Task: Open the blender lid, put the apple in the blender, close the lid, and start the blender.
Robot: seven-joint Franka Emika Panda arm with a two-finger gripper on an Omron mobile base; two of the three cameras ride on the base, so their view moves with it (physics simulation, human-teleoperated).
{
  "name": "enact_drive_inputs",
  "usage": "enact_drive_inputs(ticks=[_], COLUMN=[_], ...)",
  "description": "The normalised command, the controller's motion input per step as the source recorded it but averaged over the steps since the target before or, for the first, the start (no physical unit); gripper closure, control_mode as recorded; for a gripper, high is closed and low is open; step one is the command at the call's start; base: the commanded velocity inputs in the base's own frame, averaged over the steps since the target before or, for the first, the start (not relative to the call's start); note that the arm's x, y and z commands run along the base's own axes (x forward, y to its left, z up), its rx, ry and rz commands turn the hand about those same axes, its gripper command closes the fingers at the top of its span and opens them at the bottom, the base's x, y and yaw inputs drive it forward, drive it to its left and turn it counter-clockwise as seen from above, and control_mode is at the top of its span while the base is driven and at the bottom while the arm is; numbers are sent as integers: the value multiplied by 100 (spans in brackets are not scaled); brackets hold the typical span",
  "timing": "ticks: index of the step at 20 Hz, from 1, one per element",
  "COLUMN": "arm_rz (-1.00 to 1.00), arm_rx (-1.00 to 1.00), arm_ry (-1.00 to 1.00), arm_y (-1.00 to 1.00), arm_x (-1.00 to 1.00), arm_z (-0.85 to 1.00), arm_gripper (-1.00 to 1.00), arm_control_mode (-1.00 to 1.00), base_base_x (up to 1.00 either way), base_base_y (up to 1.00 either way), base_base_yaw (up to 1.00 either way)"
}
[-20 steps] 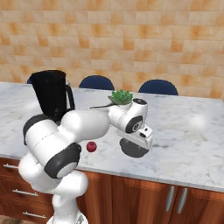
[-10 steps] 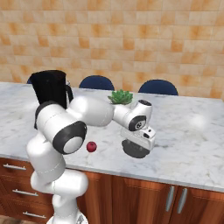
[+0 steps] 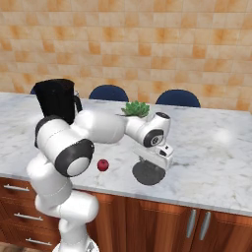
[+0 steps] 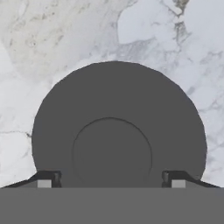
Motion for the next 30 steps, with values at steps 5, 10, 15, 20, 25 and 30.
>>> enact_drive_inputs(ticks=[5, 10, 15, 20, 25, 30], arm_rz=[0, 8, 24, 25, 18, 7], arm_rx=[-12, -8, 0, -1, 0, 0], arm_ry=[-15, -10, -2, 0, 0, 1], arm_y=[44, 71, 82, 88, 69, 15], arm_x=[-47, -45, -27, -8, 0, 19], arm_z=[37, 18, 1, 2, 0, 0], arm_gripper=[-100, -100, -100, -100, -100, -100], arm_control_mode=[-100, -100, -100, -100, -100, -100], base_base_x=[0, 0, 0, 0, 0, 0], base_base_y=[0, 0, 0, 0, 0, 0], base_base_yaw=[0, 0, 0, 0, 0, 0])
